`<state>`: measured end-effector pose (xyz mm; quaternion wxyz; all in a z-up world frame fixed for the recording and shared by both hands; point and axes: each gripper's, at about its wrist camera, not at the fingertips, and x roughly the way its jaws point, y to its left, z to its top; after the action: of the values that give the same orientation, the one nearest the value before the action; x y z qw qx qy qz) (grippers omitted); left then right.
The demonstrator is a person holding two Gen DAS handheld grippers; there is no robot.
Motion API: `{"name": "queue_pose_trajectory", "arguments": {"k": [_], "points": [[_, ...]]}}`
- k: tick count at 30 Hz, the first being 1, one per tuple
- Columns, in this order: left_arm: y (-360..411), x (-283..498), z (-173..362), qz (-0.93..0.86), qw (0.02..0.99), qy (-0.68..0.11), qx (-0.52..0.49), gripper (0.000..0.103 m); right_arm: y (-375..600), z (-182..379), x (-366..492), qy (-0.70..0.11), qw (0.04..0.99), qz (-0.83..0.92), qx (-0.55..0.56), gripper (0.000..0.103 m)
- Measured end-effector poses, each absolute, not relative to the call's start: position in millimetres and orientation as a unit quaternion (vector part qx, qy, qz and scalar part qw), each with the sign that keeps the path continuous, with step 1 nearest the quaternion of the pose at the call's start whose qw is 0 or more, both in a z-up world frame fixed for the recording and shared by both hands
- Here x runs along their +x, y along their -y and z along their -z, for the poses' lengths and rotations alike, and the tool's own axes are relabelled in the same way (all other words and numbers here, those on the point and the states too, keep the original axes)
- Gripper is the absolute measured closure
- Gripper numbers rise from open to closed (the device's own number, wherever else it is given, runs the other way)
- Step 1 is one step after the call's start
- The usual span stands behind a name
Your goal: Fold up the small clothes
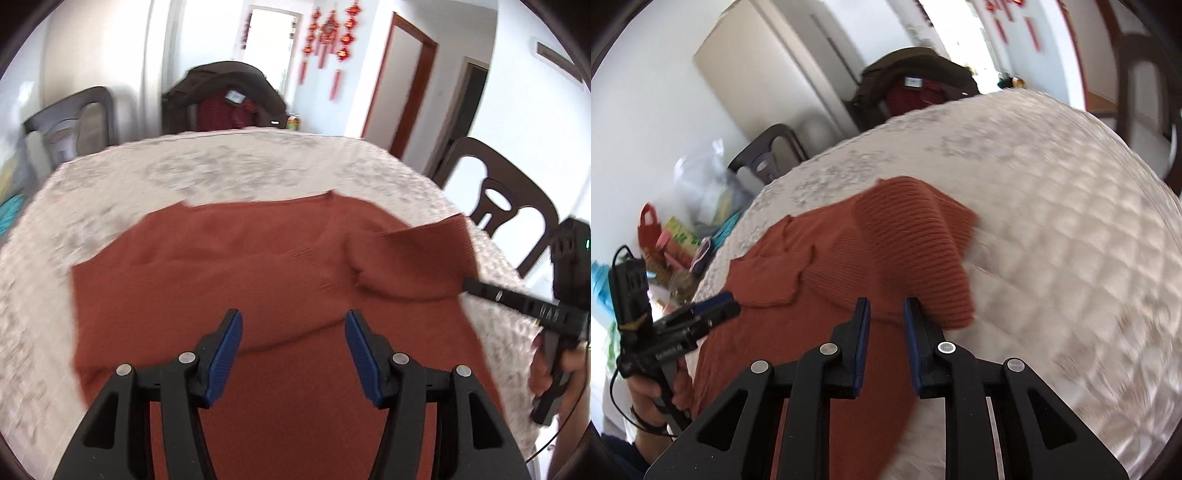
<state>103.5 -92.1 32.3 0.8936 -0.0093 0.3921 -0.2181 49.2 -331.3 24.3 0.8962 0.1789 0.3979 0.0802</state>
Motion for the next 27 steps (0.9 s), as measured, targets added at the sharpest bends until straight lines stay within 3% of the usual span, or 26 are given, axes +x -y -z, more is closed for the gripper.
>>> {"name": "queue_pose_trajectory", "arguments": {"k": [7, 9, 12, 16, 23, 27], "points": [[153, 143, -19, 0.282, 0.86, -0.425, -0.007, 0.043, 328, -19, 39, -0.4, 0.898, -0.083, 0.166, 0.084], [167, 151, -10, 0.283, 0.854, -0.437, 0.003, 0.047, 330, -15, 37, -0.403, 0.896, -0.082, 0.17, 0.084], [181, 151, -7, 0.275, 0.86, -0.428, 0.029, 0.057, 337, -12, 32, -0.402, 0.895, -0.078, 0.18, 0.084], [188, 146, -12, 0.274, 0.866, -0.415, 0.054, 0.092, 344, -13, 27, -0.397, 0.895, -0.074, 0.188, 0.084], [135, 133, -53, 0.256, 0.899, -0.354, -0.009, 0.093, 341, -19, 26, -0.389, 0.9, -0.079, 0.181, 0.084], [105, 135, -48, 0.221, 0.905, -0.362, -0.02, 0.093, 336, -19, 32, -0.388, 0.9, -0.089, 0.179, 0.084]]}}
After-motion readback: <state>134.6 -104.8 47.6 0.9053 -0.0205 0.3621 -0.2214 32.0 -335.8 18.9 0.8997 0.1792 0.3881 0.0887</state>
